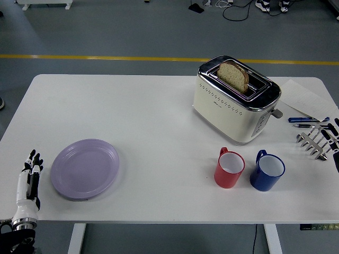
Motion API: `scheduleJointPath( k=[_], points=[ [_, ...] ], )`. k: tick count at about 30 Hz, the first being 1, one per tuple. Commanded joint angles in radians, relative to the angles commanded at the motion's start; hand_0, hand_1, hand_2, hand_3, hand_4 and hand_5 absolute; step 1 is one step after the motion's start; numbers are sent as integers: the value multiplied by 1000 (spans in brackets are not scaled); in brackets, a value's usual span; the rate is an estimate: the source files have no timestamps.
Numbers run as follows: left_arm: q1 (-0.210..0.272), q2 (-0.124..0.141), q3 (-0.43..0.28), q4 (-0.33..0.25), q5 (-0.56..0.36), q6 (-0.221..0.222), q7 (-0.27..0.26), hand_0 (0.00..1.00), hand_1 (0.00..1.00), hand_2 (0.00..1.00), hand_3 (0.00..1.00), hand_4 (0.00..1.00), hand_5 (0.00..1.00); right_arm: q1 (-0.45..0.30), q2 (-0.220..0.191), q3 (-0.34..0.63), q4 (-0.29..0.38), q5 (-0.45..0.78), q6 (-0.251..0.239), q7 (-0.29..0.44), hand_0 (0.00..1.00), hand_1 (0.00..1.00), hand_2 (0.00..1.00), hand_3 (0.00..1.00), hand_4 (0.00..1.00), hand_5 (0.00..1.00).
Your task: Push plate across desktop,pick up the break from the machine,place the break in the plate
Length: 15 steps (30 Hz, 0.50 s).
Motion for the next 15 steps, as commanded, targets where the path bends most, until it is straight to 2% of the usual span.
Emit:
scheduleJointPath(
  k=[15],
  points=[
    [-39, 6, 78, 14, -10, -9, 5, 907, 918, 998, 998, 485, 998, 5, 4, -9, -2, 1, 0, 1, 671, 620, 647, 615, 418, 455]
  ],
)
